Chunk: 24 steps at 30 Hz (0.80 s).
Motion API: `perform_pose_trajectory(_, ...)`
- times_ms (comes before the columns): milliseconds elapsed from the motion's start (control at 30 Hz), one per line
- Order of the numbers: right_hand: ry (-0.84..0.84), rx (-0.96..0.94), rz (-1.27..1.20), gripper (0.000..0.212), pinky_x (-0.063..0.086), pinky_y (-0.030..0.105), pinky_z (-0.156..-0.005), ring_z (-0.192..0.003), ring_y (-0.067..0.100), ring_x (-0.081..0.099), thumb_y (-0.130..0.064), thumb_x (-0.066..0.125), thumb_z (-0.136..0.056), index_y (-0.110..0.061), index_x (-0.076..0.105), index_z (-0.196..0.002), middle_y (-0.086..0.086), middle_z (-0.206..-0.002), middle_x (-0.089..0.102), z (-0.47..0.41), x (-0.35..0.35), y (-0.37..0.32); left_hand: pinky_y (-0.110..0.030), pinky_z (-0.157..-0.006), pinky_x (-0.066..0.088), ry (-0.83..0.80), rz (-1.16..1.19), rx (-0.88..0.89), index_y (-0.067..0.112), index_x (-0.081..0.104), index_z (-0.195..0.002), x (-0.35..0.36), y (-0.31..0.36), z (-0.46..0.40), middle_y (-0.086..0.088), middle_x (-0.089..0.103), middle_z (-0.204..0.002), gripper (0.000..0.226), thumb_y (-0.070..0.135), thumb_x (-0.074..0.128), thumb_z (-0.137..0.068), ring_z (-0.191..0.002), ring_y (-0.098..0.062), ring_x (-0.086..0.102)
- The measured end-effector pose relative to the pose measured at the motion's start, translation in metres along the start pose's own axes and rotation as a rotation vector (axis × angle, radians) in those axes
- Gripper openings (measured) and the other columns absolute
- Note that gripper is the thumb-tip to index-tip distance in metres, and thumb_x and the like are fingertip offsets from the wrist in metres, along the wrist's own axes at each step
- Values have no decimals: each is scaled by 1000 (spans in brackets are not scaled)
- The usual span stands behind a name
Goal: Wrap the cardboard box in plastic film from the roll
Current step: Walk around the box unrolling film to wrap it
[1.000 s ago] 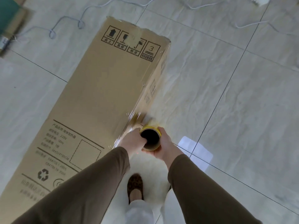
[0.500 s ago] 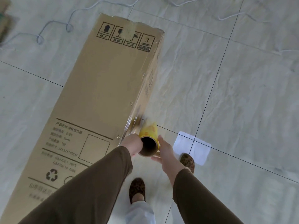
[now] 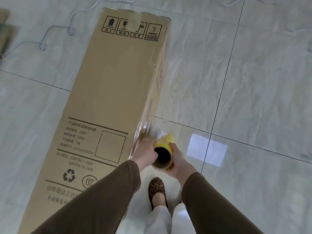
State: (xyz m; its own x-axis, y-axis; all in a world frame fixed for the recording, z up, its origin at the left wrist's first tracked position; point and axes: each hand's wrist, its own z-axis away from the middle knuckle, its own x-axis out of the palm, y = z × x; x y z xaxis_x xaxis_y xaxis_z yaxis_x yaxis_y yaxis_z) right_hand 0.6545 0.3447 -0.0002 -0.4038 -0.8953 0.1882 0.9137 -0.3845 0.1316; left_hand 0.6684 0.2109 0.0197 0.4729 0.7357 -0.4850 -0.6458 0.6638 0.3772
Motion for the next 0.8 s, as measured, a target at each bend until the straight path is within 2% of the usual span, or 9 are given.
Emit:
perform_pose_trajectory(133, -28, 98, -202, 71, 55, 56, -85, -126, 44, 59, -57, 54, -98, -4, 51, -145, 27, -139, 60, 4, -6, 29, -33, -89, 48, 118, 625, -248, 19, 57, -124, 43, -13, 33, -4, 67, -110, 48, 1, 64, -81, -107, -26, 62)
perform_pose_trajectory(200, -38, 99, -204, 65, 55, 53, -83, -130, 42, 57, -52, 53, -99, -6, 54, -145, 25, -141, 61, 2, -15, 41, -37, -96, 48, 162, 683, -272, 20, 58, -123, 57, -16, 40, -5, 67, -113, 52, -8, 55, -79, -109, -26, 61)
perform_pose_trajectory(300, -38, 77, -57, 50, 60, 54, -73, -120, 46, 64, -33, 48, -105, -4, 53, -145, 28, -134, 64, 3, -30, 51, -30, -96, 46, 176, 351, -213, 24, 52, -138, 48, -24, 39, -5, 63, -126, 64, -6, 46, -82, -114, -25, 59)
perform_pose_trajectory(367, 24, 60, 111, 48, 63, 54, -67, -107, 48, 69, -34, 48, -108, -6, 47, -147, 27, -127, 64, 3, -39, 53, -29, -92, 46, 76, 129, -125, 30, 48, -143, 33, -30, 36, -5, 59, -133, 67, -4, 42, -86, -116, -26, 58)
perform_pose_trajectory(500, 25, 45, 177, 72, 60, 59, -89, -115, 44, 66, -57, 69, -93, -10, 47, -143, 20, -141, 55, -1, -44, 53, -26, -88, 45, -121, -310, 16, 29, 47, -143, 32, -33, 37, -3, 55, -137, 58, 3, 41, -91, -119, -24, 56)
perform_pose_trajectory(567, -34, 87, 234, 76, 59, 54, -94, -110, 40, 71, -59, 74, -87, -7, 56, -139, 22, -128, 69, 0, -42, 59, -26, -72, 49, -122, -401, 29, 20, 57, -127, 40, -36, 40, -6, 65, -117, 41, 7, 43, -92, -99, -23, 63)
perform_pose_trajectory(633, -38, 70, 282, 71, 58, 53, -98, -110, 40, 72, -55, 75, -88, -14, 54, -143, 23, -124, 72, -3, -42, 70, -24, -62, 44, -107, -250, 41, 24, 52, -126, 47, -46, 43, -1, 65, -110, 41, 7, 44, -90, -88, -16, 62)
perform_pose_trajectory(733, 14, 18, 198, 66, 55, 59, -99, -114, 43, 69, -51, 70, -92, -21, 47, -147, 24, -129, 67, -9, -45, 90, -25, -89, 44, -42, 188, -1, 36, 36, -143, 56, -61, 59, 9, 54, -137, 68, 8, 52, -83, -118, -12, 55)
perform_pose_trajectory(800, 22, 28, 104, 66, 55, 63, -97, -115, 46, 67, -51, 67, -94, -16, 47, -146, 27, -131, 65, -10, -49, 100, -28, -96, 43, 59, 331, -82, 32, 37, -145, 68, -72, 72, 7, 53, -138, 72, 11, 61, -81, -122, -15, 54)
